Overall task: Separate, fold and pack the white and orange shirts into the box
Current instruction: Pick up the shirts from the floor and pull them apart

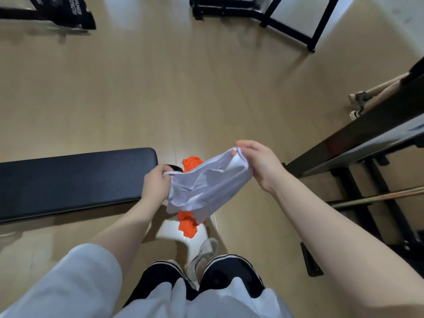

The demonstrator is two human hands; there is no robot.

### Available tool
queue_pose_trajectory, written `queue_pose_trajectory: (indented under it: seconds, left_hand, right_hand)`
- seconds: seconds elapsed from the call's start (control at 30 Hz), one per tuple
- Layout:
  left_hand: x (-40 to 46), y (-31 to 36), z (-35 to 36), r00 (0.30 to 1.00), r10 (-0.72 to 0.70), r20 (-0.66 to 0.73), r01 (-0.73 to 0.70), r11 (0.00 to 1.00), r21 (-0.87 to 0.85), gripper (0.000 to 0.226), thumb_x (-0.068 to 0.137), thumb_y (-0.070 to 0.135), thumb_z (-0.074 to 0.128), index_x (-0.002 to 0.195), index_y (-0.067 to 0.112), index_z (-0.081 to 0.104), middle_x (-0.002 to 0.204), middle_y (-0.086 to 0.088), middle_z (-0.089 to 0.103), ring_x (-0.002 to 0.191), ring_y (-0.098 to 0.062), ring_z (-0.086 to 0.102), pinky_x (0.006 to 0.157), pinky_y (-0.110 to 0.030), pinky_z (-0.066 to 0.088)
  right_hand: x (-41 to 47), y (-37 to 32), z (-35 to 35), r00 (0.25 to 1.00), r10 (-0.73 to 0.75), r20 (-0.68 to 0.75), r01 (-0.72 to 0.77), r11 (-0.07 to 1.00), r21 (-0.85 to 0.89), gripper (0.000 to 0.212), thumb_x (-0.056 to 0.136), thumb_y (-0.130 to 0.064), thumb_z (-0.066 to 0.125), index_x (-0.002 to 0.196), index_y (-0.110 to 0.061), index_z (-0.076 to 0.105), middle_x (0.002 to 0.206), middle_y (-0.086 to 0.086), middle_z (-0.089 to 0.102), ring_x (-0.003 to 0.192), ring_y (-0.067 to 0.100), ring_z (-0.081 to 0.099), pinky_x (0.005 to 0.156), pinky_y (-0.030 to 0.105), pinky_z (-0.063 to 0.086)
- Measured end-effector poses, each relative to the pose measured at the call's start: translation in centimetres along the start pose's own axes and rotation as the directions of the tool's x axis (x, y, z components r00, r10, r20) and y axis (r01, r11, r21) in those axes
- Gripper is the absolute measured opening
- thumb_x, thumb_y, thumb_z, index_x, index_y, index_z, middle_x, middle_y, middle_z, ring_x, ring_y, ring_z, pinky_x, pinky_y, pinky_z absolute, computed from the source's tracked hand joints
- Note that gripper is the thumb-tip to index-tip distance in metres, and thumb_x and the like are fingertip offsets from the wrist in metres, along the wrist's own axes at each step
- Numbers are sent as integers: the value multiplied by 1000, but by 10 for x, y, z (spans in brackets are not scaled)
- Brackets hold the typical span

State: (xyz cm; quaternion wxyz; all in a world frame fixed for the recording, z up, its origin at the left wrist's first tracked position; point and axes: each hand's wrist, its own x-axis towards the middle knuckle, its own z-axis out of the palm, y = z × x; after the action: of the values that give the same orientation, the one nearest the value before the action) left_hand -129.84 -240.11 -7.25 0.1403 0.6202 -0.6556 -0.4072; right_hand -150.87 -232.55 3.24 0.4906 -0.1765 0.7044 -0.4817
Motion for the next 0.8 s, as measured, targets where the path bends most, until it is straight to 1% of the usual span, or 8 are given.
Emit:
queue_pose_trajectory:
  seconds: [0.13,0.2,0.4,0.5,0.57,0.67,0.73,0.8]
  left_hand:
    - [12,56,-5,998,46,-46,-59,942,-330,7,87,12,54,84,17,59,60,9,54,59,-9,46,63,-27,34]
    - [17,75,-8,999,25,-42,-41,894,-447,14,87,18,57,74,24,54,44,14,45,44,-1,38,54,-25,32]
    - [31,105,-4,993,83,89,-26,860,-509,19,93,20,49,75,26,52,58,8,39,56,-10,33,55,-25,29]
    - [43,113,-3,971,171,170,-80,894,-441,25,97,17,40,79,28,53,66,-2,38,61,-15,33,56,-28,28]
    - [54,120,-5,927,250,278,-144,925,-351,34,95,10,34,77,28,56,72,-9,42,64,-20,35,57,-28,29]
    - [70,133,-10,794,357,492,-403,915,-14,29,78,28,35,74,20,62,75,-9,50,71,-20,44,60,-26,29]
    - [84,136,-13,707,357,610,-626,718,305,45,71,47,43,90,13,65,79,-4,46,81,-24,49,66,-25,30]
    - [101,133,-15,685,296,665,-711,467,525,40,77,43,61,104,14,62,89,-4,42,92,-29,54,74,-27,39]
  right_hand:
    - [28,12,-6,998,15,-62,-35,944,-328,27,83,1,54,107,-9,62,79,6,57,68,18,48,54,21,37]
    - [42,8,-9,993,31,-110,-73,914,-399,23,81,-2,59,102,-12,58,73,0,51,63,15,46,52,21,36]
    - [67,5,-27,993,116,-27,-118,986,-117,9,85,-8,59,83,-15,53,80,7,55,67,17,50,58,26,39]
    - [70,-2,-41,986,164,37,-168,960,224,18,88,3,47,93,-12,57,79,4,58,68,15,53,63,22,43]
    - [72,-3,-50,991,132,22,-132,936,326,33,85,12,41,108,-6,56,84,6,60,74,15,57,66,18,49]
    - [68,-2,-57,991,-5,-136,9,999,34,34,83,11,46,111,-1,59,83,4,60,72,13,56,59,8,47]
    - [68,-2,-57,962,-131,-241,56,954,-295,26,82,3,50,102,-5,64,75,-1,57,64,10,49,49,6,38]
    - [70,3,-53,920,-237,-311,66,879,-473,18,82,-1,52,92,-4,67,74,1,58,66,14,48,48,16,34]
